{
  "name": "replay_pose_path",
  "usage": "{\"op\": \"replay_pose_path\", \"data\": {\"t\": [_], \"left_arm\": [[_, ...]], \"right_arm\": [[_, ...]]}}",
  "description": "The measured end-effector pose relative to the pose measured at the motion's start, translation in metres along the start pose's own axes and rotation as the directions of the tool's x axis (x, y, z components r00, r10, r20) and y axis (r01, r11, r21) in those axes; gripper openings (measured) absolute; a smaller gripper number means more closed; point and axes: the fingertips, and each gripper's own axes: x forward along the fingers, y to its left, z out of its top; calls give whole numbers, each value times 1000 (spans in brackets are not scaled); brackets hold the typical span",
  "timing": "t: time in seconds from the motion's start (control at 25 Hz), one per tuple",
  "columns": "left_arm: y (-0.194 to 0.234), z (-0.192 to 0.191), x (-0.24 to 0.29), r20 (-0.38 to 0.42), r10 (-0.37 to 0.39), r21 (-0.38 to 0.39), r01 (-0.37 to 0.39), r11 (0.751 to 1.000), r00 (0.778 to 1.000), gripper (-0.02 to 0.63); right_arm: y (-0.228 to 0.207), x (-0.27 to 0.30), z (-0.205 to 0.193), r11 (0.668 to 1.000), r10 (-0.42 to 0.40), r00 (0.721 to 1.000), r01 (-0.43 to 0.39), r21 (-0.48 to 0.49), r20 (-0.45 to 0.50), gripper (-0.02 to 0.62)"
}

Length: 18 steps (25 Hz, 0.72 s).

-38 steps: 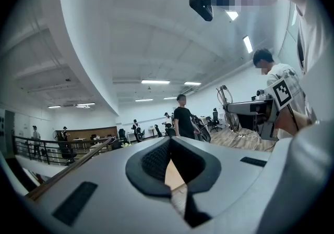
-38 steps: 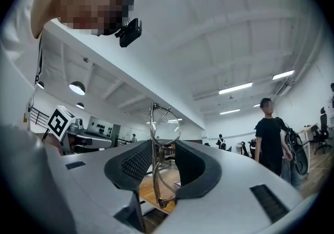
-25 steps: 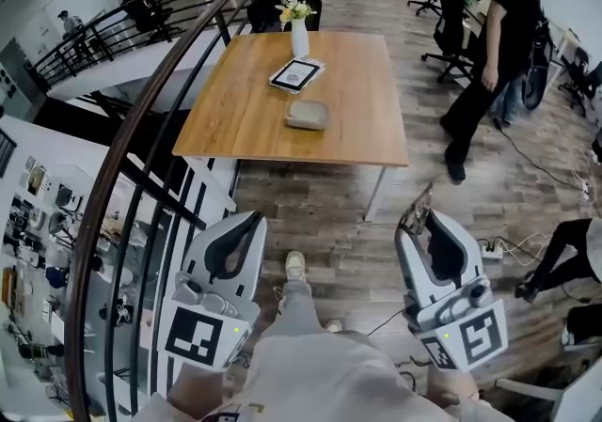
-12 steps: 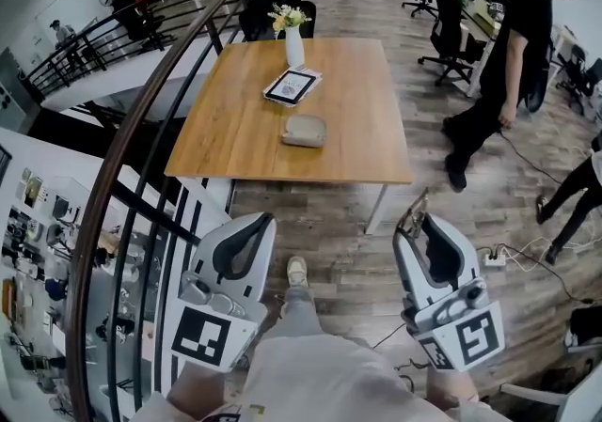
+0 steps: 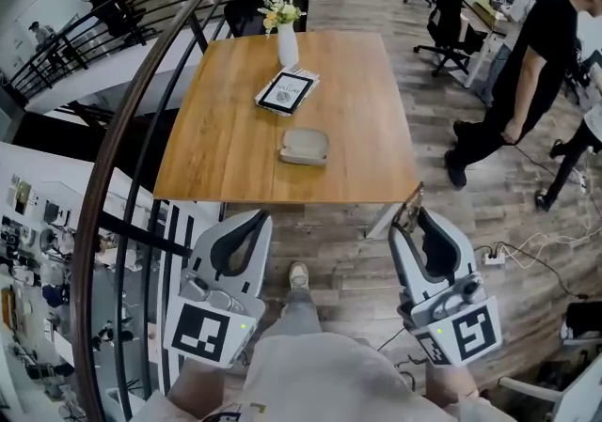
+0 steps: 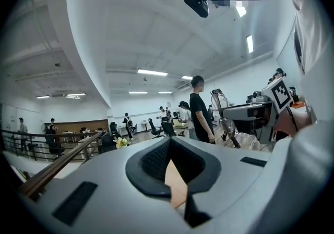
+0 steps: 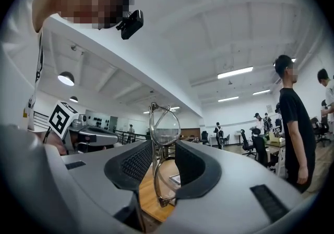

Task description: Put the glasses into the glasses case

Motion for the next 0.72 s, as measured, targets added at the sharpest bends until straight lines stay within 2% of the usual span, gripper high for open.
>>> {"op": "replay_pose_path", "data": {"t": [0.44,0.6,0.72], "left_arm": [[144,-29,90,-47,-4,-55,2,998,999,17],[179,-47,118,-68,-11,-84,6,996,998,17],[197,-62,133,-76,-6,-77,0,997,997,17]], "right_arm": [[-14,176,-17,999,31,997,-31,-7,-75,160],[-21,224,-31,999,42,994,-43,-7,-101,160],[-26,245,-39,999,48,993,-47,5,-112,160]]}}
